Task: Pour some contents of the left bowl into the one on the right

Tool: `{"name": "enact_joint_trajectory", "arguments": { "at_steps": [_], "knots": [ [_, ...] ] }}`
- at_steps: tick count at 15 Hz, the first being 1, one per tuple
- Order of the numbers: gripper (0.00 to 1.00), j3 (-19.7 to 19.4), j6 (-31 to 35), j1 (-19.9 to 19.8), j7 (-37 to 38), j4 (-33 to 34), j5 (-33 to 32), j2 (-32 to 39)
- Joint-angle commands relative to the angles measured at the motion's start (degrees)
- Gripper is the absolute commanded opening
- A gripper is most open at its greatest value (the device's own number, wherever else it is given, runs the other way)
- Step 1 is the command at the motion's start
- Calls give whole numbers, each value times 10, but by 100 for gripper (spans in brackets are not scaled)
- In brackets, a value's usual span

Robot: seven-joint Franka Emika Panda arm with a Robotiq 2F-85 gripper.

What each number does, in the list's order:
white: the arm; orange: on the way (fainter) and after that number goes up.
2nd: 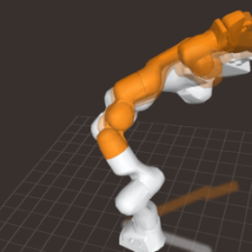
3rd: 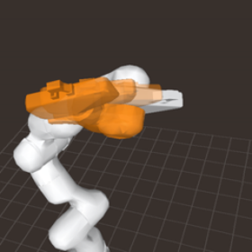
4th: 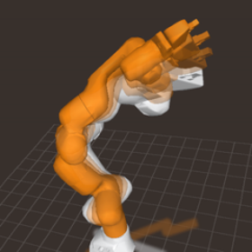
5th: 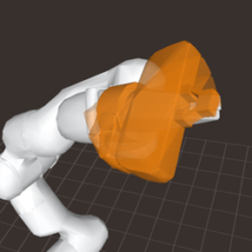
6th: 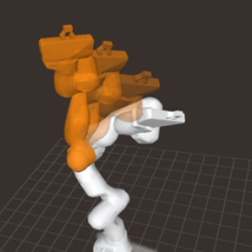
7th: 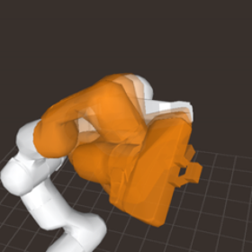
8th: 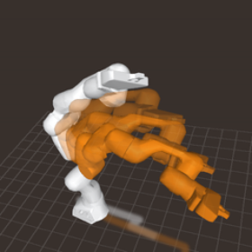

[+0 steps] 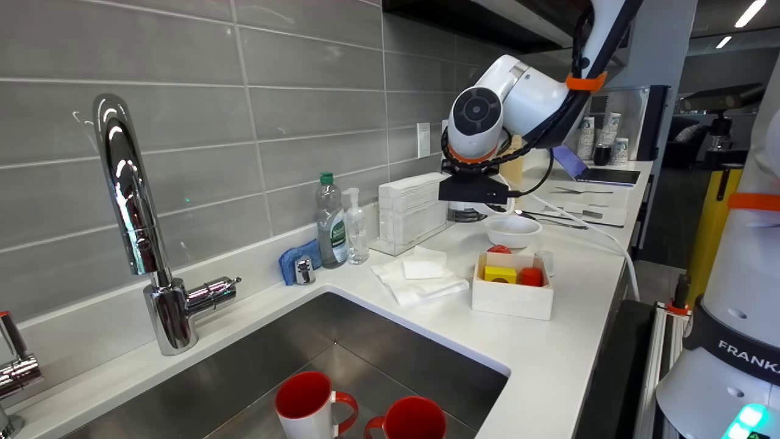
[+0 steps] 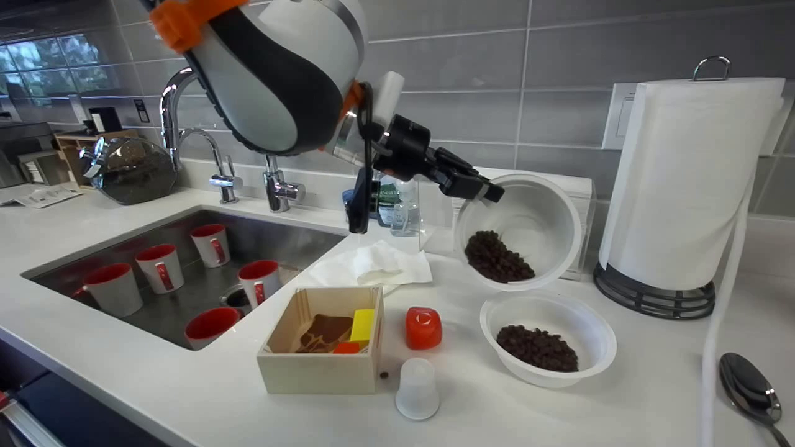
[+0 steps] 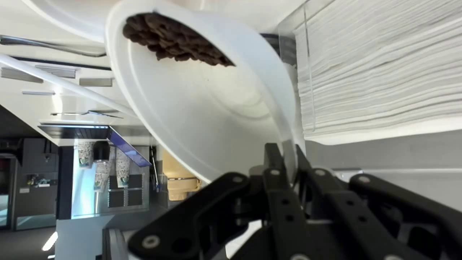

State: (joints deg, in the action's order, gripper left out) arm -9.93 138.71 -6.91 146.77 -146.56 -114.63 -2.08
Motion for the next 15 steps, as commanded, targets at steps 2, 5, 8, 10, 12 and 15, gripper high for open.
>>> {"name": "enact_joint_trajectory", "arguments": {
  "at_steps": [2,5,8,10,12,15],
  "knots": [
    [0,-1,64,-12,-102,45,114,38],
    [0,6,76,-11,-164,67,188,51],
    [0,14,86,-8,-236,91,275,64],
    [0,22,101,-6,-298,104,351,72],
    [0,31,101,-4,-353,116,419,81],
    [0,42,93,1,-426,130,513,94]
  ]
}}
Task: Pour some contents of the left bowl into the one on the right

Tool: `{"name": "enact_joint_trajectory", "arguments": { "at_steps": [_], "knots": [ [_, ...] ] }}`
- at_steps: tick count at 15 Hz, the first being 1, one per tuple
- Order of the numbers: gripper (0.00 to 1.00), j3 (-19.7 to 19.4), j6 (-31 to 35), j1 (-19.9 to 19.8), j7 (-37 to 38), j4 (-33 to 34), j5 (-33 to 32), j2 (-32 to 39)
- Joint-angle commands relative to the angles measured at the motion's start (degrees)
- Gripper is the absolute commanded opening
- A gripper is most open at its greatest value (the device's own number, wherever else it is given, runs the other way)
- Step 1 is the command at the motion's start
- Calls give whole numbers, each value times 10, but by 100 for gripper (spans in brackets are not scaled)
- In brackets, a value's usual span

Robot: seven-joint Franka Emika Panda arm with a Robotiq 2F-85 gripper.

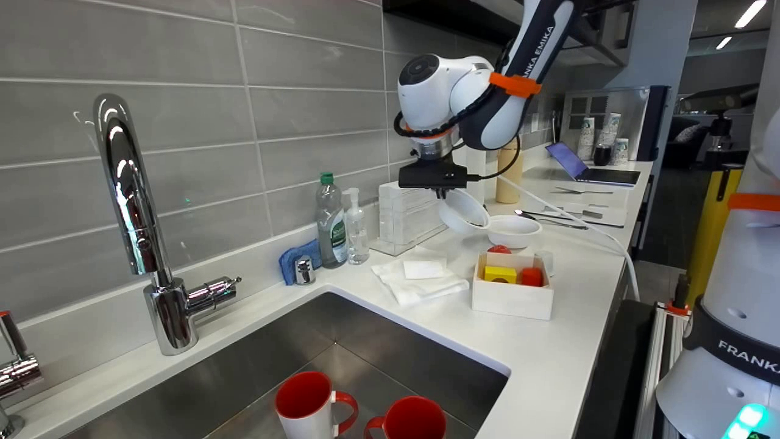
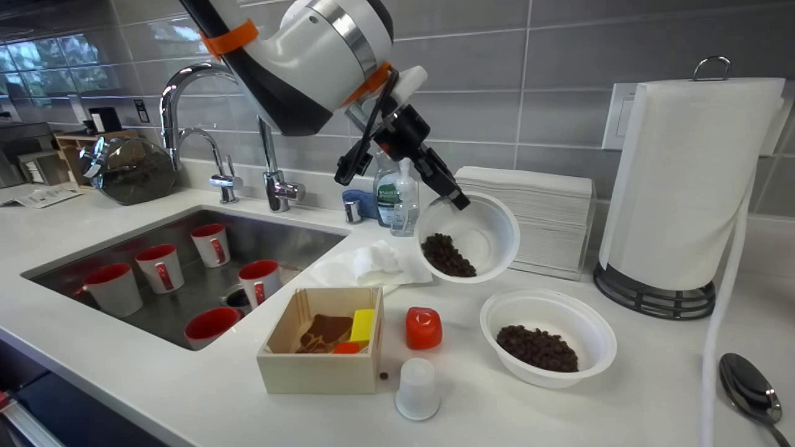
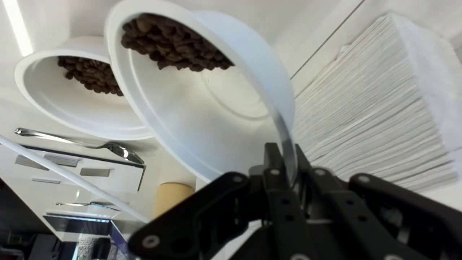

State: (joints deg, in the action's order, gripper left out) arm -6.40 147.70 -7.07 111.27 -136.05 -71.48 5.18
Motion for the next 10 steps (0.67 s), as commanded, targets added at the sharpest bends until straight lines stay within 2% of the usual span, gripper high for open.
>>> {"name": "enact_joint_trajectory", "arguments": {
  "at_steps": [1,6,10],
  "knots": [
    [0,8,1,3,-92,30,108,27],
    [0,15,8,8,-173,41,236,44],
    [0,19,-27,19,-241,46,352,43]
  ]
}}
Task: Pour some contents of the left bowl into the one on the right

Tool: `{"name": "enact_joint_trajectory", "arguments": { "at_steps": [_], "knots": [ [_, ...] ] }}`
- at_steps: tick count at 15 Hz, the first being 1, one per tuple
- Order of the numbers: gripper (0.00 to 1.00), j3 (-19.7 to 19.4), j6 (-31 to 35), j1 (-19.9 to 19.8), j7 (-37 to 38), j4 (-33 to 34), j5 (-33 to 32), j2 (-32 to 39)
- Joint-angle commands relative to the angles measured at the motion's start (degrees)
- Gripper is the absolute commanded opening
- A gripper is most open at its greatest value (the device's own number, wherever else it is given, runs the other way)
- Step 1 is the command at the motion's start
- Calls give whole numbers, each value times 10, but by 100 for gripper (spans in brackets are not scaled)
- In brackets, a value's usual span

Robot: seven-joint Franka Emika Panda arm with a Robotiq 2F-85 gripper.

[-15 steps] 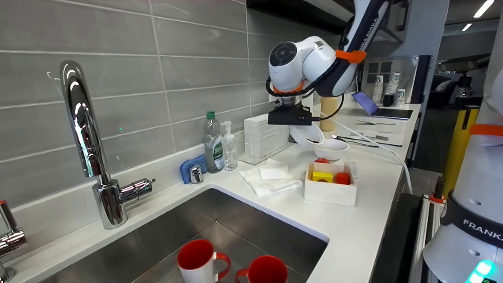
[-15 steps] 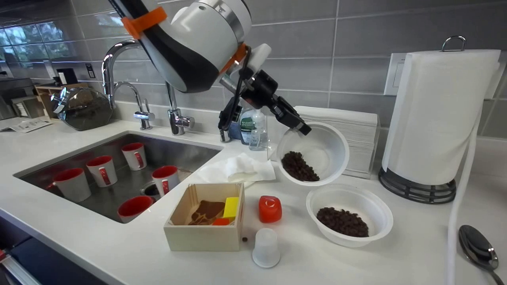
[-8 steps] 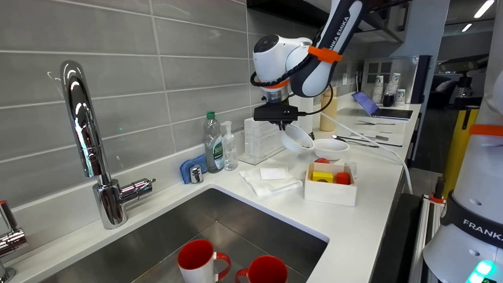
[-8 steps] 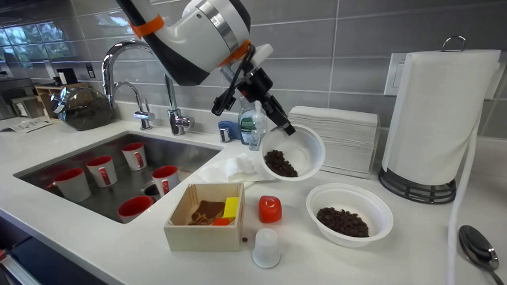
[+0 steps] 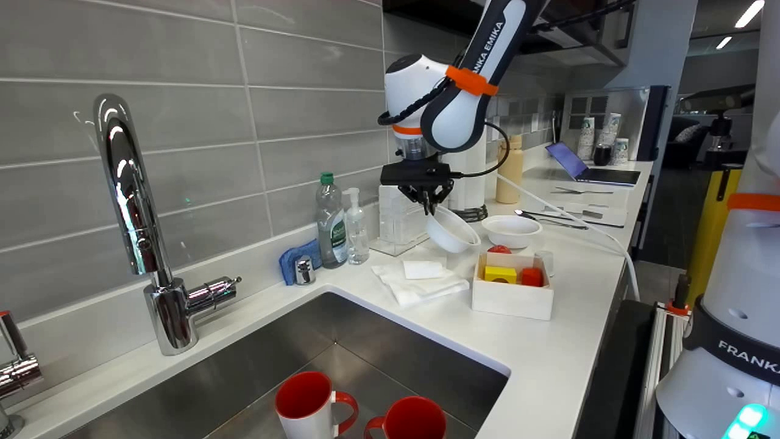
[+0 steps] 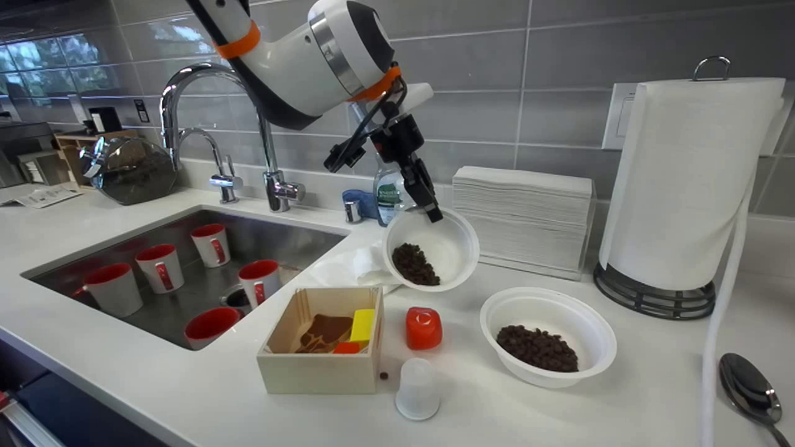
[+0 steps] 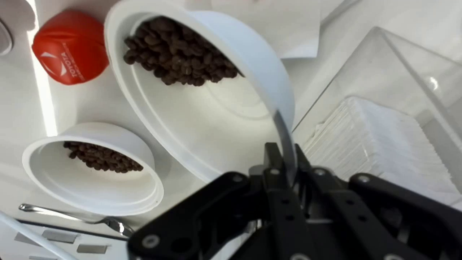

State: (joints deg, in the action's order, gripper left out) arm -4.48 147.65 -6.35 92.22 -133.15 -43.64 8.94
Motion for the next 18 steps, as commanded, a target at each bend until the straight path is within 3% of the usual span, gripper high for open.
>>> {"name": "enact_joint_trajectory", "arguments": {
  "at_steps": [1,4,9,18],
  "knots": [
    [0,-3,-36,17,-59,20,88,5],
    [0,-9,-70,28,-66,30,108,5],
    [0,-16,-123,42,-39,51,79,8],
    [0,-26,-118,51,-3,51,13,13]
  ]
}}
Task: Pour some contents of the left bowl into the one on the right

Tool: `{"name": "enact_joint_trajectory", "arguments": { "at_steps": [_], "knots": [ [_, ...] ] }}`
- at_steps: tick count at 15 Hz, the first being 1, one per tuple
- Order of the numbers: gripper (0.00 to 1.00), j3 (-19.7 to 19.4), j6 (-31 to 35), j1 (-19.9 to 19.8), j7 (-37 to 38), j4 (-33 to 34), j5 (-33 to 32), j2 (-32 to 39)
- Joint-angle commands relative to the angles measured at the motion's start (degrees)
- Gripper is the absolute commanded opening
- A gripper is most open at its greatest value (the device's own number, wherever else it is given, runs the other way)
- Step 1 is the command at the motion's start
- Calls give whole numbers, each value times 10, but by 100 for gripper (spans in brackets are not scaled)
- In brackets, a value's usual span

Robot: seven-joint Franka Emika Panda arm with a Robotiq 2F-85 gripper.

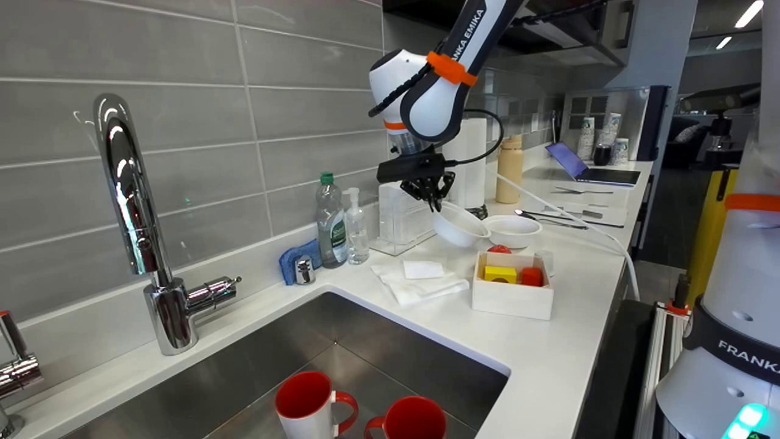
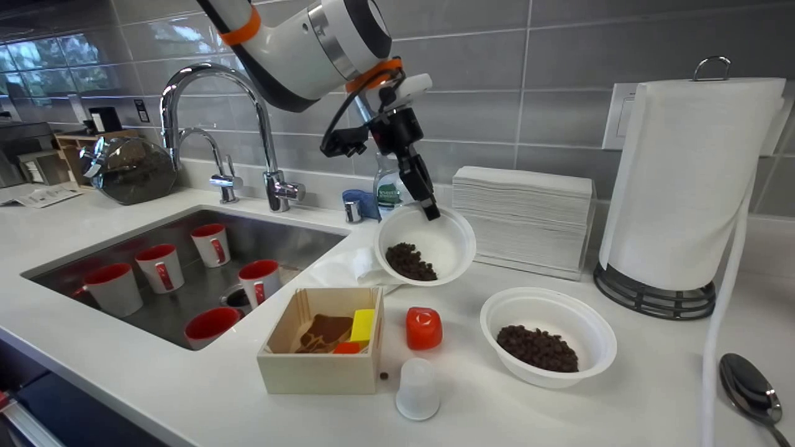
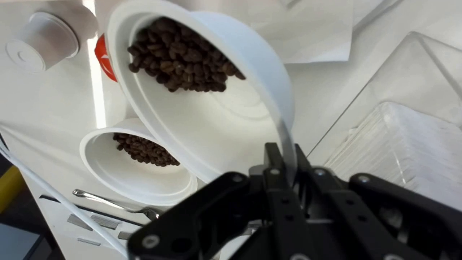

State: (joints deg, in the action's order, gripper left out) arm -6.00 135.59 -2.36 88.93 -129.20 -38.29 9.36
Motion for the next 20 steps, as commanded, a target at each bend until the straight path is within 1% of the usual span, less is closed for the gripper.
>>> {"name": "enact_joint_trajectory", "arguments": {
  "at_steps": [1,3,5,9,10,11,13,14,15,16,17,20],
  "knots": [
    [0,-12,9,11,41,11,-55,9],
    [0,-12,18,9,60,11,-79,10],
    [0,-10,18,7,72,11,-89,10],
    [0,-7,16,6,78,10,-83,11],
    [0,-37,107,-18,121,-69,-151,12],
    [0,-43,119,-21,134,-73,-171,16],
    [0,-72,174,-34,186,-98,-243,37],
    [0,-81,185,-39,200,-112,-262,39],
    [0,-109,214,-48,236,-127,-316,54],
    [0,-104,194,-45,223,-113,-304,45],
    [0,-111,194,-43,236,-111,-316,49],
    [0,-107,179,-33,245,-100,-310,33]
  ]
}}
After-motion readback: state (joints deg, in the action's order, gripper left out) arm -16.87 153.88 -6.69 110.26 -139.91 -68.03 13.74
